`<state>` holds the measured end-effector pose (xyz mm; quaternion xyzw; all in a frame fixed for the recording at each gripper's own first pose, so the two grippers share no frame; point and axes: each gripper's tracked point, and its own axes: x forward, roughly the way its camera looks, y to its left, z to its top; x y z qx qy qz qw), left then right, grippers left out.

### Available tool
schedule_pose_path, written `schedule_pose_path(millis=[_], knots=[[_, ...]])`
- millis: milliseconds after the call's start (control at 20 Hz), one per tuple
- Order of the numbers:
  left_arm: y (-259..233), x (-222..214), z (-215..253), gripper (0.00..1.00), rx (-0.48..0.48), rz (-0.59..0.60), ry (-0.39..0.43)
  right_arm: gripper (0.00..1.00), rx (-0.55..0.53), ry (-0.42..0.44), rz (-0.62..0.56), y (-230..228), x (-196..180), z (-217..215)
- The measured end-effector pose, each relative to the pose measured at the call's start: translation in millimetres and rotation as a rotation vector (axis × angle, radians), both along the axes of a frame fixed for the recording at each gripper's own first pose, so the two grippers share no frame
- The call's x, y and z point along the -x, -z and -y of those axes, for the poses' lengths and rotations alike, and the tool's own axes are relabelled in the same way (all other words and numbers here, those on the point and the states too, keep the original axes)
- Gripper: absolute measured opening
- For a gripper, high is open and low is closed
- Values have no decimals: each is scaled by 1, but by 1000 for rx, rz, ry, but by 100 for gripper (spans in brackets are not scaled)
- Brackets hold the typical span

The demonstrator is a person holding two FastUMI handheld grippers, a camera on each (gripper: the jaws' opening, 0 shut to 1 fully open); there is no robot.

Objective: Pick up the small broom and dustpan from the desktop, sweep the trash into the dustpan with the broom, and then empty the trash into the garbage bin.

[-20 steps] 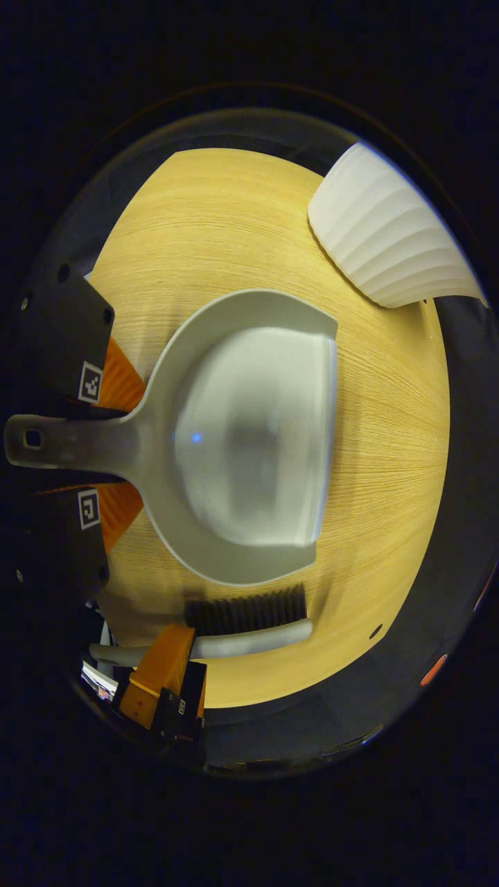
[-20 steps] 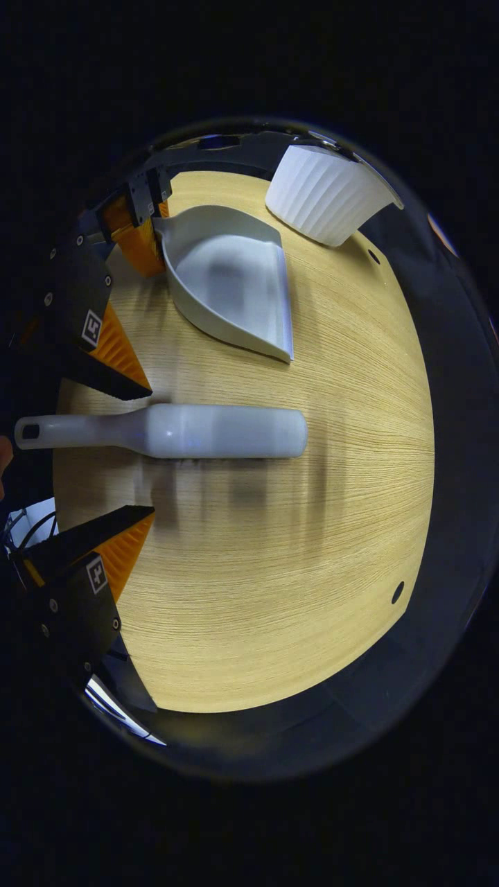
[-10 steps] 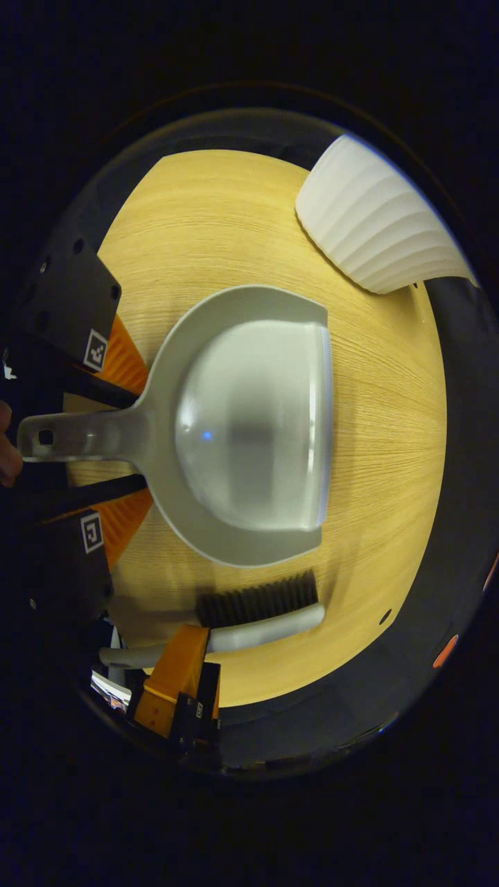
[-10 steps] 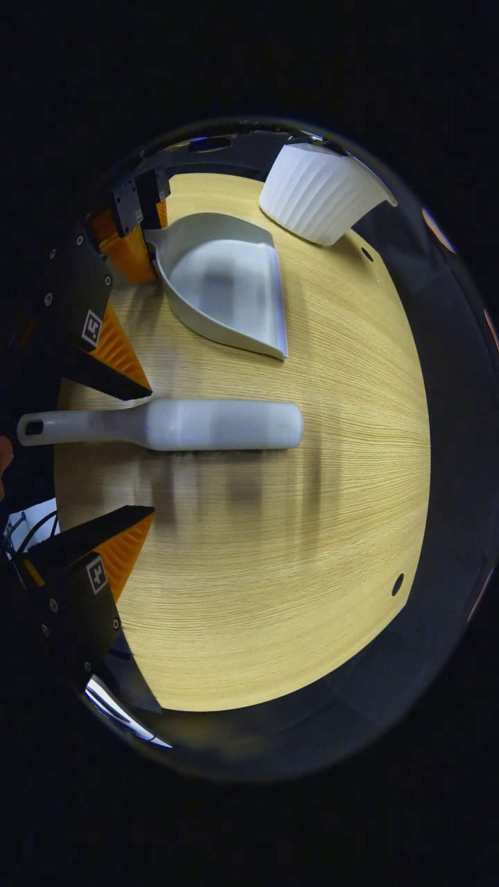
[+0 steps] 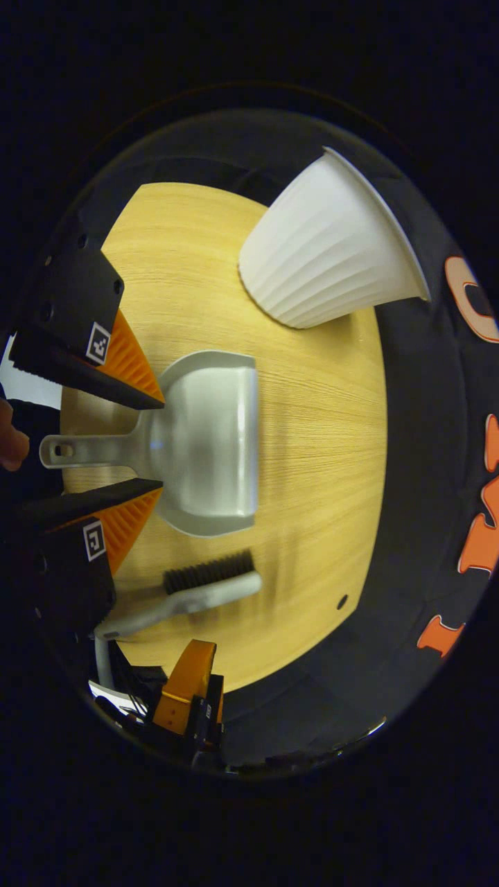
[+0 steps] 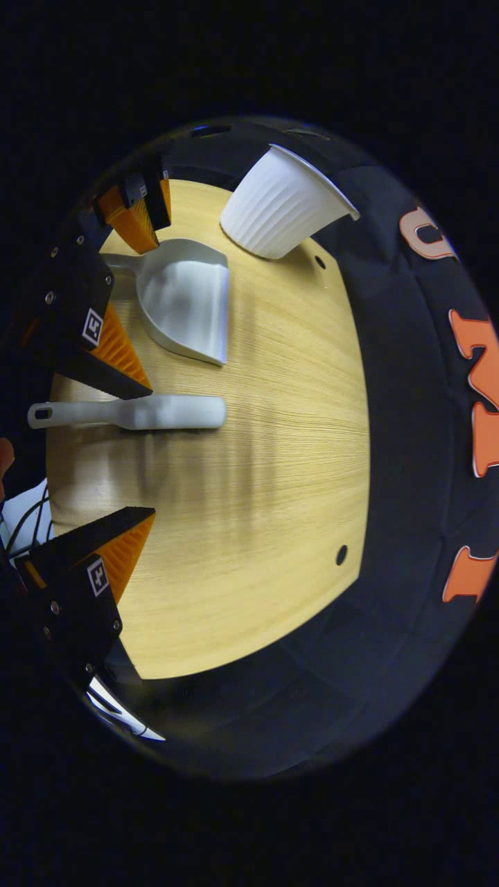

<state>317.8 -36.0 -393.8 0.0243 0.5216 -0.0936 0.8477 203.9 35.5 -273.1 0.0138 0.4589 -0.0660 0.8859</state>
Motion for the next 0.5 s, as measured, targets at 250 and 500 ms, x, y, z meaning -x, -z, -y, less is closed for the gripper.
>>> schedule_pose_path(millis=[250,500], knots=[[-54,-64,11,66,10,265,-37,94,34,-13,270,-70,-37,3],[-84,-81,-12,67,35,476,-69,94,30,-14,517,-137,-58,-2]])
